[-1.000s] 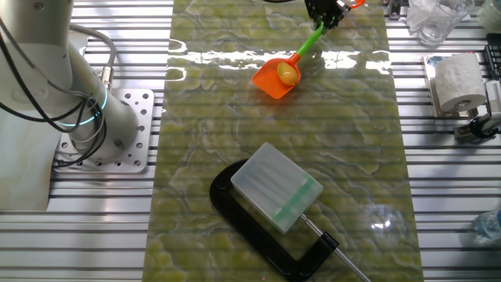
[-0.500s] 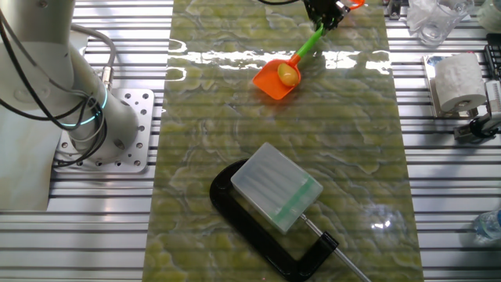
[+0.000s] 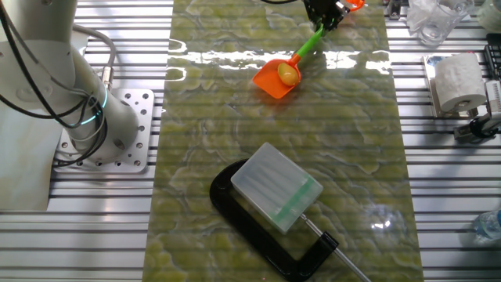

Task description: Use a shovel to scoop up an object

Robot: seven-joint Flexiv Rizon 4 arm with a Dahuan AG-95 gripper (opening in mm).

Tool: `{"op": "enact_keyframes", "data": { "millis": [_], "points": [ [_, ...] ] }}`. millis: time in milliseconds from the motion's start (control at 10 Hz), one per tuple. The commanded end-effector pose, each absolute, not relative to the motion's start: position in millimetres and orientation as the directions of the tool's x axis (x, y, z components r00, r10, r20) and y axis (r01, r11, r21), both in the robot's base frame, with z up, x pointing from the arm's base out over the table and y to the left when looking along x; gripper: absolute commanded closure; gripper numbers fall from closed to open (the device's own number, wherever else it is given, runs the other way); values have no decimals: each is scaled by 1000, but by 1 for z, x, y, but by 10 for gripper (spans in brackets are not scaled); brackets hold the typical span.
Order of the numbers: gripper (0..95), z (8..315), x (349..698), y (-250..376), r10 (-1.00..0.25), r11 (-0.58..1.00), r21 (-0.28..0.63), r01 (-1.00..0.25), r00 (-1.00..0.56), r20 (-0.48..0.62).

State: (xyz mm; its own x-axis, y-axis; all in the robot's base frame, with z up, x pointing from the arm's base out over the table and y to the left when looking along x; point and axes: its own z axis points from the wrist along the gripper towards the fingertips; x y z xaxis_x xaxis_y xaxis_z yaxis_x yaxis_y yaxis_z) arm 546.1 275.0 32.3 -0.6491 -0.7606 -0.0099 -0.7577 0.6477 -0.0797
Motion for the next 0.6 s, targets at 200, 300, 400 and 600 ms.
{"op": "enact_keyframes", "data": {
  "millis": [200,300,400,600],
  "points": [
    [950,32,546,275,-764,644,-79,-761,-645,-11],
    [950,32,546,275,-766,642,-79,-763,-643,-12],
    [950,32,546,275,-767,640,-78,-764,-641,-11],
    [950,32,546,275,-778,626,-76,-776,-628,-9]
  ]
}}
